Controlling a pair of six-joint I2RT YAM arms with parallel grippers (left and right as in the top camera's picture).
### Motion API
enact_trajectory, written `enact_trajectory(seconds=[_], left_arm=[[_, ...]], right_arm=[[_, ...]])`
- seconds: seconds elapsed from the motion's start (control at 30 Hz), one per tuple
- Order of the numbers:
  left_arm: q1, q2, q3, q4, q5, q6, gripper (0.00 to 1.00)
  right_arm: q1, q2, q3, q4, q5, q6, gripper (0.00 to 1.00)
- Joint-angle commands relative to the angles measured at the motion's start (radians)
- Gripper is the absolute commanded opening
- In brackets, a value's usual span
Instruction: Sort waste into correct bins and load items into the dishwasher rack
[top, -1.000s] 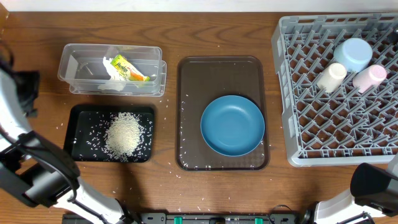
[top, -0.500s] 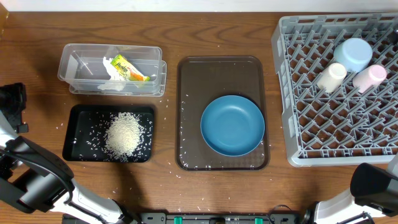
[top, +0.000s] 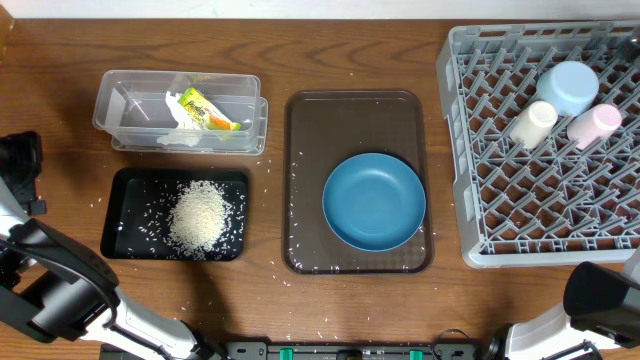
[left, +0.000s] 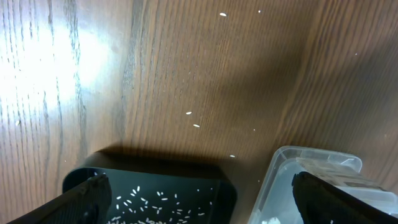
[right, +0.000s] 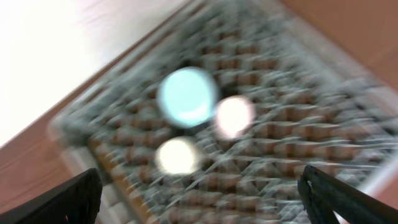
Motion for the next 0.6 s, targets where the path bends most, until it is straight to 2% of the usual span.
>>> enact_trajectory(seconds=[0.0, 0.1, 0.17, 0.23, 0.33, 0.57], left_arm=[[0.003, 0.003, 0.003, -0.006, -0.003, -0.002, 0.96], [0.003, 0.003, 0.003, -0.006, -0.003, -0.002, 0.96], [0.003, 0.003, 0.003, -0.006, -0.003, -0.002, 0.96], [0.003, 0.003, 0.003, -0.006, -0.003, -0.002, 0.96], [0.003, 0.003, 0.003, -0.006, -0.003, -0.002, 0.97], [0.003, 0.003, 0.003, -0.006, -0.003, -0.002, 0.97]], right_arm=[[-0.001, 0.005, 0.001, 0.012, -0.258, 0.022, 0.99], [0.011, 0.011, -0.004, -0.020, -0.418, 0.030, 0.99], [0.054, 0.020, -0.021, -0.062, -0.556, -0.071, 0.99], [0.112, 0.023, -0.054, -0.095, -0.595, -0.170, 0.99], [0.254, 0.023, -0.159, -0.114, -0.559, -0.255, 0.99], [0.607, 0.023, -0.459, 0.043, -0.393, -0.260, 0.99]])
